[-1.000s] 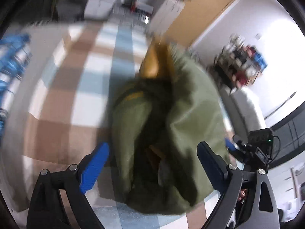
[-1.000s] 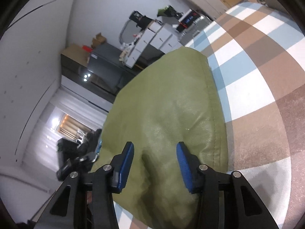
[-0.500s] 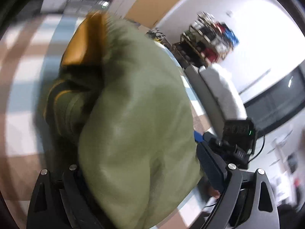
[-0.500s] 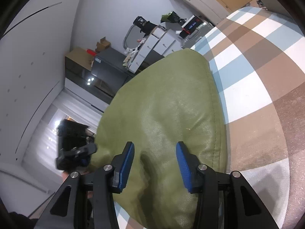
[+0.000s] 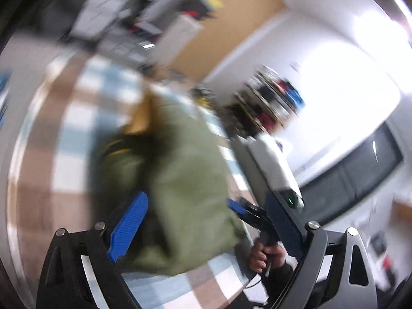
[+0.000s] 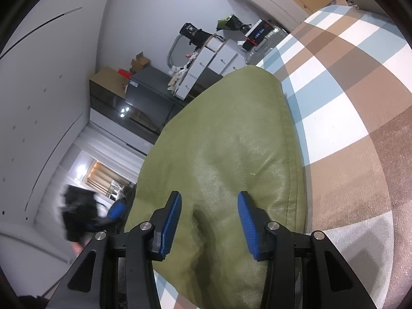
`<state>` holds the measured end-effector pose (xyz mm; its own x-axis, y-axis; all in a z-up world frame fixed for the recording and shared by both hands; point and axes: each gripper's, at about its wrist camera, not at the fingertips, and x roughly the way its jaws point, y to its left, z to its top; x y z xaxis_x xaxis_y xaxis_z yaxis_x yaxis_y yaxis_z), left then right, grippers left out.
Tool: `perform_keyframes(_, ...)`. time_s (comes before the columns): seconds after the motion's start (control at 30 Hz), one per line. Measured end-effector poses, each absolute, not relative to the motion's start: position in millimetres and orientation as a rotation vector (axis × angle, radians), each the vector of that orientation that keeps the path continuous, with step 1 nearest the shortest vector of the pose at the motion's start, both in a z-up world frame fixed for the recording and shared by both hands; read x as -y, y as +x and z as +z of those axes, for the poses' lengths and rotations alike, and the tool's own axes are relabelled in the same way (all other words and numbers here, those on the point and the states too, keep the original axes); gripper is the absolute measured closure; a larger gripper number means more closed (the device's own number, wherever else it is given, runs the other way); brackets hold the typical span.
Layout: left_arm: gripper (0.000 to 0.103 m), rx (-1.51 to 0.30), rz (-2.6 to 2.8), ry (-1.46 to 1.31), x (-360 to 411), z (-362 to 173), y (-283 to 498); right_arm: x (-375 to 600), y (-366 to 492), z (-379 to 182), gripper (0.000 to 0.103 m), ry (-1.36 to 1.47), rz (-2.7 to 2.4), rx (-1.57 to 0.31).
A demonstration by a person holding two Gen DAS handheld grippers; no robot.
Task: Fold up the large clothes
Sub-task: 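Press the folded green jacket bundle flat with both grippers open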
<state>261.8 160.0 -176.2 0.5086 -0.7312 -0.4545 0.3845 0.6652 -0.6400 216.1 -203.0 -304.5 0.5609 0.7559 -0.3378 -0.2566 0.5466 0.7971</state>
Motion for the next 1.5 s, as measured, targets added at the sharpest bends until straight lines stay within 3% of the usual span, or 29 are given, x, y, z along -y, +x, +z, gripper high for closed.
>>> perform_keyframes(0.1,0.012,-0.828,-0.788,-0.329,-118,-188,264,200,213,-302,0.065,0.735,0.644,-0.748)
perform_keyframes(0.17,0.013,-0.922,-0.702,-0.273,-114,-225,272,198,211,-301,0.076,0.706,0.605,-0.761)
perform_keyframes(0.2,0.018,-0.955,-0.627,-0.251,-114,-246,278,196,211,-299,0.079,0.688,0.59,-0.769)
perform_keyframes(0.23,0.04,-0.963,-0.576,-0.245,-125,-262,278,194,211,-297,0.083,0.663,0.58,-0.78)
perform_keyframes(0.3,0.055,-0.939,-0.522,-0.249,-136,-281,280,183,212,-281,0.085,0.528,0.556,-0.82)
perform_keyframes(0.33,0.056,-0.925,-0.517,-0.254,-135,-283,280,176,214,-266,0.085,0.47,0.565,-0.822)
perform_keyframes(0.47,0.056,-0.879,-0.508,-0.252,-139,-286,271,131,225,-194,0.085,0.255,0.616,-0.741)
perform_keyframes(0.6,0.056,-0.832,-0.518,-0.253,-135,-288,266,62,272,-163,0.085,0.041,0.601,-0.825)
perform_keyframes(0.73,0.056,-0.798,-0.52,-0.253,-134,-285,265,-4,326,-176,0.085,-0.179,0.555,-0.935)
perform_keyframes(0.83,0.056,-0.777,-0.517,-0.25,-131,-284,265,-40,362,-219,0.075,-0.273,0.548,-1.14)
perform_keyframes(0.93,0.056,-0.766,-0.502,-0.244,-132,-284,264,-60,377,-252,0.075,-0.4,0.502,-1.226)
perform_keyframes(1.17,0.056,-0.759,-0.519,-0.29,-139,-285,260,-62,382,-264,0.076,-0.386,0.497,-1.223)
perform_keyframes(1.33,0.056,-0.757,-0.522,-0.266,-135,-284,254,-45,371,-217,0.077,-0.39,0.506,-1.184)
perform_keyframes(1.4,0.056,-0.757,-0.523,-0.266,-134,-284,253,-28,368,-192,0.058,-0.412,0.432,-1.109)
perform_keyframes(1.43,0.056,-0.757,-0.524,-0.269,-134,-284,253,-16,368,-181,0.032,-0.422,0.382,-1.078)
perform_keyframes(1.47,0.056,-0.757,-0.525,-0.27,-134,-284,253,-8,369,-175,0.022,-0.425,0.354,-1.066)
perform_keyframes(1.5,0.056,-0.756,-0.525,-0.27,-134,-284,252,3,372,-171,0.023,-0.431,0.321,-1.06)
